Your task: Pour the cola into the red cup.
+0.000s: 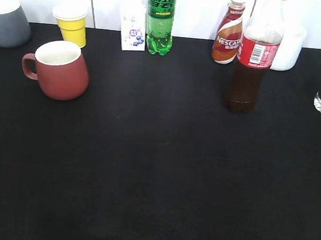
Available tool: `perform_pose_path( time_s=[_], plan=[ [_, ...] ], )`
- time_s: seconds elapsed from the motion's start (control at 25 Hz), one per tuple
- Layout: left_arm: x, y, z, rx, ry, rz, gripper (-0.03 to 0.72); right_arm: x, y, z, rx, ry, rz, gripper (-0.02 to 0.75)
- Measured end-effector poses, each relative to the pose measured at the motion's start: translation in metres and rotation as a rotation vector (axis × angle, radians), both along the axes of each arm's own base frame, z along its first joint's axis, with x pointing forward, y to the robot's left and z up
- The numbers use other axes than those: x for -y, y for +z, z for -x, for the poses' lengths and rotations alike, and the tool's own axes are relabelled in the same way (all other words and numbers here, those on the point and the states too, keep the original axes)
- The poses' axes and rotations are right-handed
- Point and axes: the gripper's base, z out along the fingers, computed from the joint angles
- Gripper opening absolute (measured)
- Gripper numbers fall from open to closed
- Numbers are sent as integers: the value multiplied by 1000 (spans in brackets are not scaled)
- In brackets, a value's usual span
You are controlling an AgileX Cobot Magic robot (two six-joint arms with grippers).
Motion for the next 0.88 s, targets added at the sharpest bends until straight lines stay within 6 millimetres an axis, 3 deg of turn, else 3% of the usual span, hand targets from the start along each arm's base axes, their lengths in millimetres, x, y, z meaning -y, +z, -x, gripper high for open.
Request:
perform_pose_path(
  time_s=[0.48, 0.56, 0.6, 0.68, 0.84, 0.88],
  plan=[
    [0, 0, 0, 0, 0, 0, 233, 0, 0, 0, 0, 0, 0, 533],
    [1, 1, -5, -23, 0, -3, 289, 0, 0, 0, 0, 0, 0, 533],
    [1, 9, -10, -5, -4, 0, 370, 0, 0, 0, 0, 0, 0, 533],
    [4, 27, -32, 26, -14, 0, 483, 0, 0, 0, 0, 0, 0, 533],
    [14, 57, -104, 272, -55, -8, 500, 0, 0, 0, 0, 0, 0, 533],
    [18, 55, -127, 303, -69, -7, 498, 0, 0, 0, 0, 0, 0, 533]
  ],
)
